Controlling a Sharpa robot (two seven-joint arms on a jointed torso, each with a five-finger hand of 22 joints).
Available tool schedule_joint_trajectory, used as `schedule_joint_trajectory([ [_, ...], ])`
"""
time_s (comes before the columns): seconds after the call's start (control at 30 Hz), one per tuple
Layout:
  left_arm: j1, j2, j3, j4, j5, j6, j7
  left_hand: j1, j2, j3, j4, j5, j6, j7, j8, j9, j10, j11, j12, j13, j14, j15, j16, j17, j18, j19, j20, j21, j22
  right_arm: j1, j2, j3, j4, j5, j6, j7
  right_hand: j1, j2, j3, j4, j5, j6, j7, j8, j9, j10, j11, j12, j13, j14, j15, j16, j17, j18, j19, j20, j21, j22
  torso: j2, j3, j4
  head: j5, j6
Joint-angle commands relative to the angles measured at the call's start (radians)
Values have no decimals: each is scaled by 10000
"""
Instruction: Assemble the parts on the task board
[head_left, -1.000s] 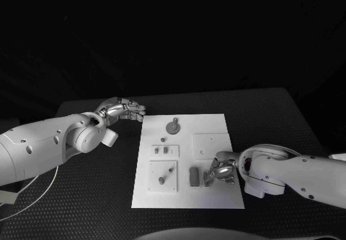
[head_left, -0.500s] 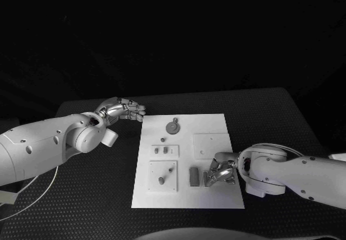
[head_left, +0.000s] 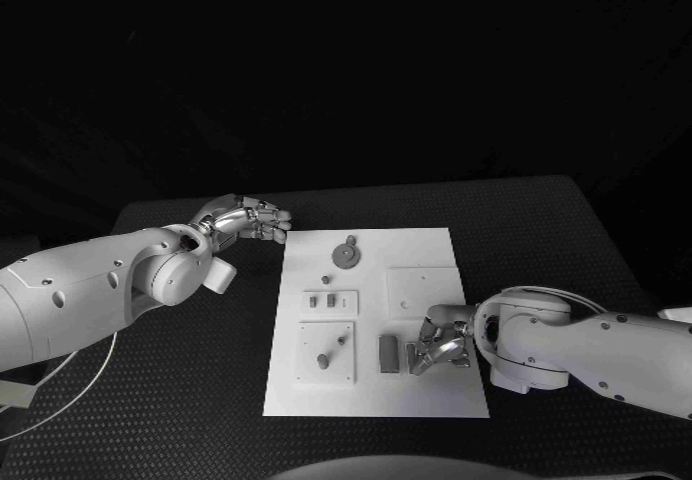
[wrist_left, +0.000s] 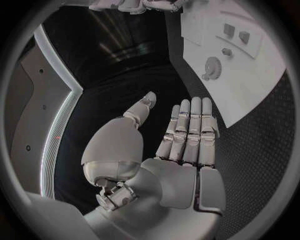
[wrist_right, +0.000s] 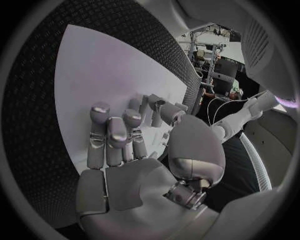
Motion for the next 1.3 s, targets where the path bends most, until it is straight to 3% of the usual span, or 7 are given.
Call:
schedule_joint_trajectory([
  [0.03, 13, 4, 5, 32, 29, 129, 67, -52, 8, 46, 0, -50, -20, -40, 39, -17, 43, -3, -32, -16, 58, 45, -58, 13, 111, -87, 12, 20, -15, -67, 63, -37, -16, -343, 131, -37, 84, 26, -26, 20, -35, -9, 74, -19, -20, 6, -65, 8, -7, -16, -82, -31, 3, 370, 1, -54, -50, 151, 5, -8, -4, 6, -1],
  [0.17, 13, 0, 5, 37, 29, 122, 77, -54, 9, 46, 2, -50, -19, -40, 40, -17, 43, -3, -32, -17, 59, 45, -61, 17, 110, -87, 12, 20, -15, -77, 96, -37, -42, -456, 151, -75, 144, 120, -28, 29, -35, 47, 49, 19, -9, 36, -90, 19, -8, -10, -104, -17, 11, 370, 20, -63, -46, 153, 6, -8, -4, 7, -8],
  [0.37, 13, -4, 4, 56, -16, 121, 89, -72, 57, 59, 36, -46, -19, -39, 43, -20, 45, -3, -32, -20, 65, 46, -75, 36, 110, -82, 13, 23, -16, -105, 131, -38, -57, -671, 184, -130, 183, 447, -83, 26, -39, 207, -10, 127, 36, 66, -146, 29, -8, -16, -150, -1, 21, 370, 19, -64, -46, 162, 3, -6, 1, 13, -8],
  [0.67, 13, -5, 4, 51, -30, 107, 91, -74, 69, 66, 46, -44, -21, -40, 43, -22, 44, -3, -32, -22, 67, 46, -83, 46, 111, -82, 12, 23, -17, -121, 146, -38, -72, -870, 187, -183, 304, 844, -175, -336, -34, 268, -57, 195, 88, 89, -191, 34, -6, -33, -194, 13, 31, 370, -6, -61, -40, 178, 1, -8, -6, 12, -11],
  [1.07, 13, 6, 4, 42, -34, 111, 91, -67, 66, 72, 44, -44, -23, -40, 44, -23, 43, -3, -33, -24, 69, 45, -90, 56, 112, -85, 11, 22, -18, -122, 114, -38, -119, -816, 158, -137, 265, 855, -223, -435, -34, 276, -60, 208, 99, 96, -194, 30, -8, -37, -198, 15, 31, 370, -9, -45, -41, 176, -2, -4, -12, -1, 9],
  [1.3, 13, 33, 4, 1, -34, 100, 96, -63, 63, 74, 43, -44, -24, -40, 45, -24, 42, -3, -33, -25, 71, 45, -95, 62, 112, -86, 11, 22, -18, -116, -6, -30, -183, -542, 190, -24, 182, 673, -230, -408, -23, 249, -51, 194, 94, 96, -185, 19, -14, -42, -192, 5, 24, 370, -9, -31, -57, 165, -8, -3, -9, -17, 73],
])
